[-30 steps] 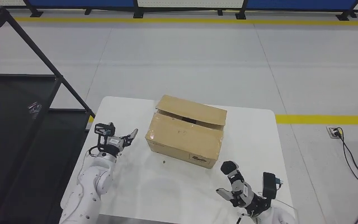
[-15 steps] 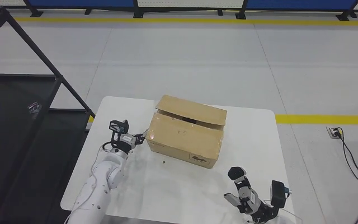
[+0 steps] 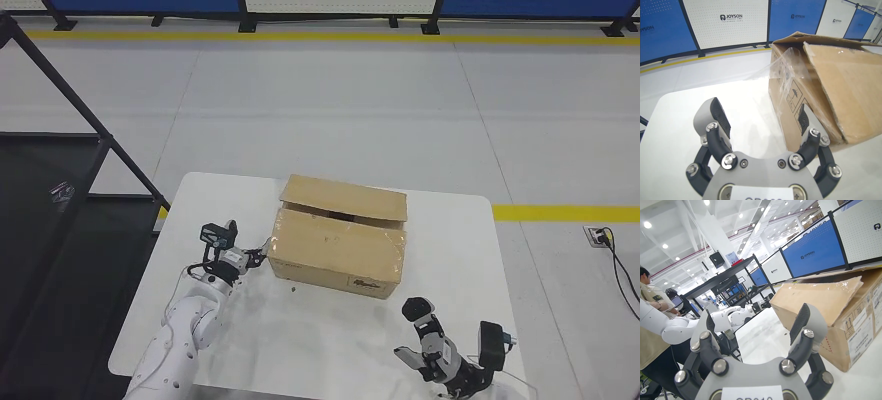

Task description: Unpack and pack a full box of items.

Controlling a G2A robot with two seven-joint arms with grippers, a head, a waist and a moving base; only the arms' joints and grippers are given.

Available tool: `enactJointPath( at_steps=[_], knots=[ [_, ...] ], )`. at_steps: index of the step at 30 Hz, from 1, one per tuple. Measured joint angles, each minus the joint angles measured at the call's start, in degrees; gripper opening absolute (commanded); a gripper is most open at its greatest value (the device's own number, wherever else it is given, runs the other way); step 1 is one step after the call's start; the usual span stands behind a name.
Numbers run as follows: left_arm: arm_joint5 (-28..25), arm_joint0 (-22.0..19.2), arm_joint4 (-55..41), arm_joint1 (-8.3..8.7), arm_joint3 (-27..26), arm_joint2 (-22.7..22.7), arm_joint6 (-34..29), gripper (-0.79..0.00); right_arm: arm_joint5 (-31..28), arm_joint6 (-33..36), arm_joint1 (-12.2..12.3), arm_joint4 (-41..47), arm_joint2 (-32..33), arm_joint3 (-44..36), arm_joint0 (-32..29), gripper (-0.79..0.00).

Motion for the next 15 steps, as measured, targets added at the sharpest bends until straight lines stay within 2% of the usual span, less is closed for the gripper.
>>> enactJointPath(
  at_steps=[15],
  knots=[
    [-4.34,6.51,3.94,1.26,-8.22,-1.15,-1.10,0.000,-0.77,-0.51,0.05,0.15,-0.58,0.61,0.61,0.000]
  ],
)
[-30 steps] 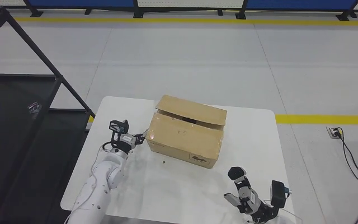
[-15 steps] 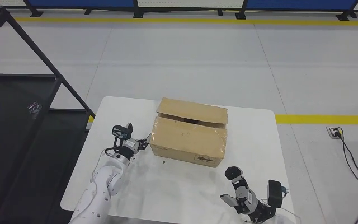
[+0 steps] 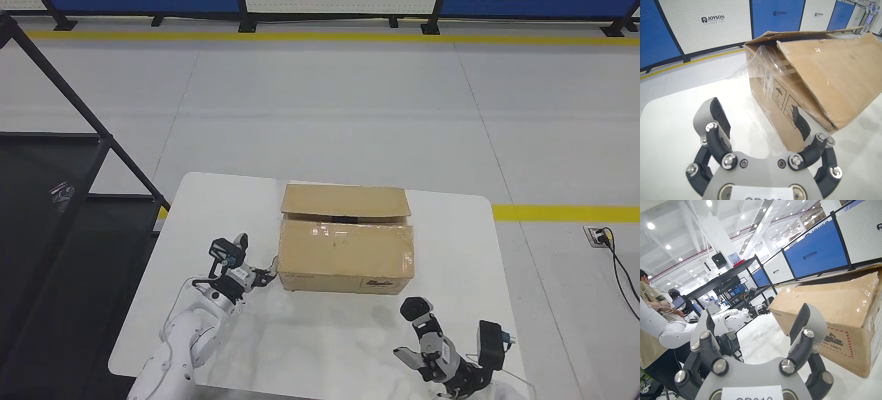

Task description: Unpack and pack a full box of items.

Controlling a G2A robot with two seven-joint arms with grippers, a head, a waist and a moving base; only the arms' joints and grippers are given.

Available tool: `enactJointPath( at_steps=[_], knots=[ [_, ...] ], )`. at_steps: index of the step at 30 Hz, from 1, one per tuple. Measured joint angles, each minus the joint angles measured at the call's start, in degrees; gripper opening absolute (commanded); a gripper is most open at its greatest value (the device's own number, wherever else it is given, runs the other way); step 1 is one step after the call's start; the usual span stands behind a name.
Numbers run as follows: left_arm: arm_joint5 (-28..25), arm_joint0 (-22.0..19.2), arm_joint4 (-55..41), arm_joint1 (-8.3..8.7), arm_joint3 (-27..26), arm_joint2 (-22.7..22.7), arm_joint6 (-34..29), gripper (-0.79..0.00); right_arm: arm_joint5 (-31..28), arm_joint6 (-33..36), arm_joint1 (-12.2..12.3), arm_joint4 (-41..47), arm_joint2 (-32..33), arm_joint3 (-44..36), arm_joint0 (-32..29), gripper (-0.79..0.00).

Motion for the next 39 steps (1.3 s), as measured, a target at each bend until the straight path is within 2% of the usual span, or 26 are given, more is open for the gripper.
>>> enactJointPath(
  at_steps=[6,14,30,33,39],
  knots=[
    [4.27,0.53,-2.18,0.03,-0.13,-1.97,0.76,0.000,-0.06,0.00,0.01,0.09,-0.19,0.34,0.29,0.000],
    [10.55,-2.42,-8.53,-0.57,2.81,-3.71,-0.32,0.000,0.30,0.09,0.06,0.19,-0.23,-0.10,0.33,0.000],
    [11.89,-2.87,-7.71,-0.62,3.51,-3.51,-0.81,0.000,1.09,-0.57,0.16,0.85,0.71,-0.66,-0.87,0.000],
    [13.22,-5.55,-4.11,-0.89,7.09,-1.66,0.06,0.000,1.09,-0.57,0.16,0.85,0.71,-0.66,-0.87,0.000],
    [10.94,-12.96,-2.03,-1.95,18.65,2.22,3.59,0.000,1.09,-0.57,0.16,0.85,0.71,-0.66,-0.87,0.000]
  ],
)
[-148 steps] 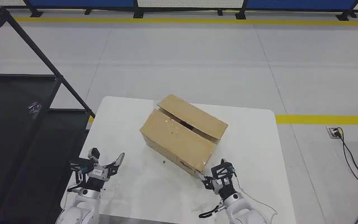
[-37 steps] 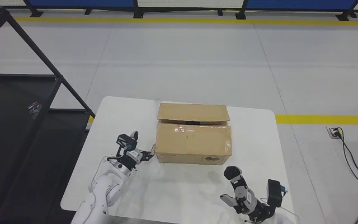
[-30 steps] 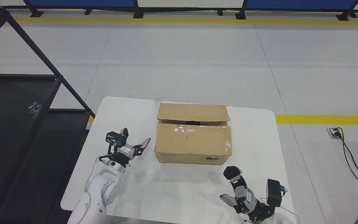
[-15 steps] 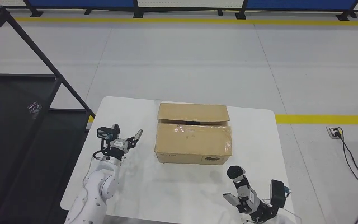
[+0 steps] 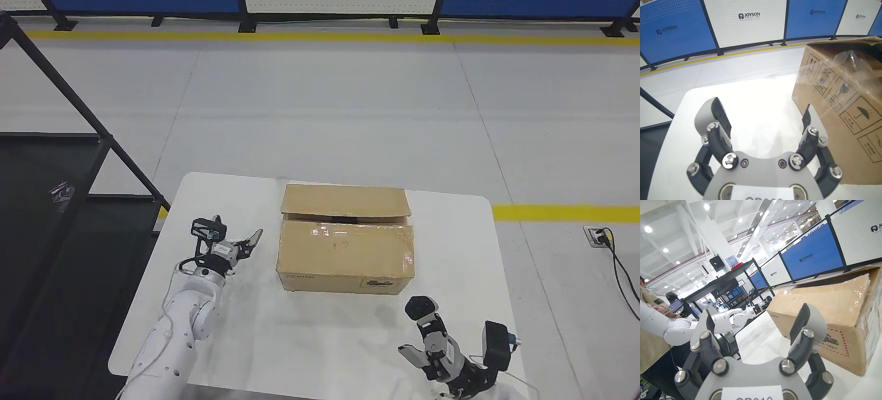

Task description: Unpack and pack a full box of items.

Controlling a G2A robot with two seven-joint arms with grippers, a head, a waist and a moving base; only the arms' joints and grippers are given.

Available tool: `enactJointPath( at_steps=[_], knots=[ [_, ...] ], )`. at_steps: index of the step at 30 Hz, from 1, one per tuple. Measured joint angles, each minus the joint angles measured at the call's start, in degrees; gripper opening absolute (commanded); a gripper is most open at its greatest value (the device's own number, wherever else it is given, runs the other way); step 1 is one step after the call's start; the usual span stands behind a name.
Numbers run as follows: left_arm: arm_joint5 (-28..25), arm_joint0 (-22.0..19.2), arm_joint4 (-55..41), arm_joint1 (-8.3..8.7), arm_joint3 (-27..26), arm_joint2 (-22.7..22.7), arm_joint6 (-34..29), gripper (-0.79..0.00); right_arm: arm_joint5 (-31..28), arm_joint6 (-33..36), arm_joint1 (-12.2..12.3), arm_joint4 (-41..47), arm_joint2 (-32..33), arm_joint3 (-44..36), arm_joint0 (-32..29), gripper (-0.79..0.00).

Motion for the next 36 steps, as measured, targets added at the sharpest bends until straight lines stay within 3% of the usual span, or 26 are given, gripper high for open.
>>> enactJointPath(
  at_steps=[9,24,30,36],
  knots=[
    [1.44,-9.82,0.08,-2.94,15.99,6.01,4.34,0.000,0.00,0.00,0.00,0.00,0.00,0.00,0.00,0.000],
    [3.11,-10.25,3.37,-2.92,15.69,7.14,2.70,0.000,0.00,0.00,0.00,0.00,0.00,0.00,0.00,0.000],
    [2.42,-13.15,7.04,-3.64,19.52,9.52,7.01,0.000,0.00,0.00,0.00,0.00,0.00,0.00,0.00,0.000],
    [5.66,-16.42,7.35,-5.39,24.83,11.64,11.78,0.000,0.00,0.00,0.00,0.00,0.00,0.00,0.00,0.000]
  ],
)
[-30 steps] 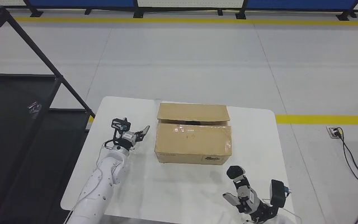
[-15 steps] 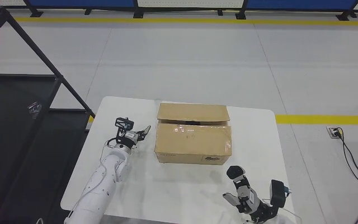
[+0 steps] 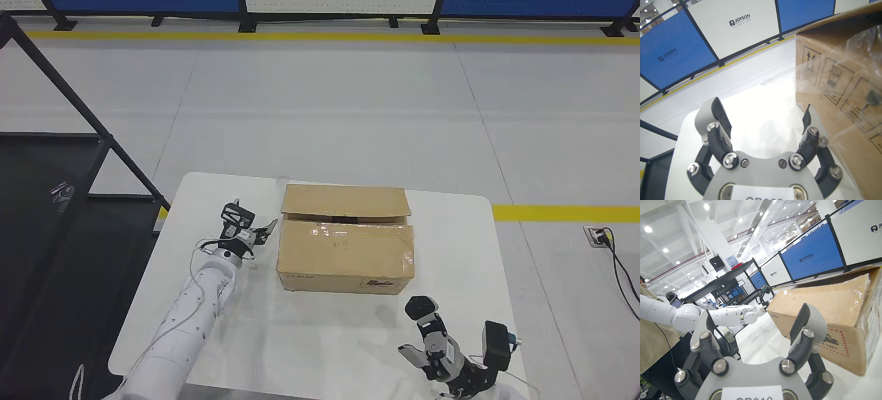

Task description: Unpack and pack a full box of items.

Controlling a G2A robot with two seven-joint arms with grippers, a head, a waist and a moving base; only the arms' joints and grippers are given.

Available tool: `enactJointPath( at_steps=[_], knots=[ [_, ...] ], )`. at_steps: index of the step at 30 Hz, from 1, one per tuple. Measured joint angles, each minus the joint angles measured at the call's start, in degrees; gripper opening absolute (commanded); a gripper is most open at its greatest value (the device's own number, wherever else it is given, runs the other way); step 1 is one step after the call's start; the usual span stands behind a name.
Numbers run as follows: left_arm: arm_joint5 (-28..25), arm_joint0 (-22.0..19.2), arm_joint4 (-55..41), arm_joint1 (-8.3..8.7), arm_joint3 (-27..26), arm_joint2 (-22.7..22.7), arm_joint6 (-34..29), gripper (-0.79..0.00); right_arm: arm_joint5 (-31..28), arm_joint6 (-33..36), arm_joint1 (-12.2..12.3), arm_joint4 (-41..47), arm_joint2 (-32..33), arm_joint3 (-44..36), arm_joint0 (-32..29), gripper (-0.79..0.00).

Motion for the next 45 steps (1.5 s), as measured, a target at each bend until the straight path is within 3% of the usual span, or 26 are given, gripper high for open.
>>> enactJointPath(
  at_steps=[10,16,28,45],
  knots=[
    [0.84,-4.31,-1.25,-2.83,6.96,2.48,2.99,0.000,0.00,0.00,0.00,0.00,0.00,0.00,0.00,0.000],
    [2.67,-5.11,-3.58,-3.49,8.97,1.87,6.77,0.000,0.00,0.00,0.00,0.00,0.00,0.00,0.00,0.000],
    [6.54,-4.63,-7.90,-2.85,8.75,-1.22,16.32,0.000,0.00,0.00,0.00,0.00,0.00,0.00,0.00,0.000],
    [13.71,-1.84,-9.61,-1.21,5.95,-4.89,19.54,0.000,0.00,0.00,0.00,0.00,0.00,0.00,0.00,0.000]
  ],
)
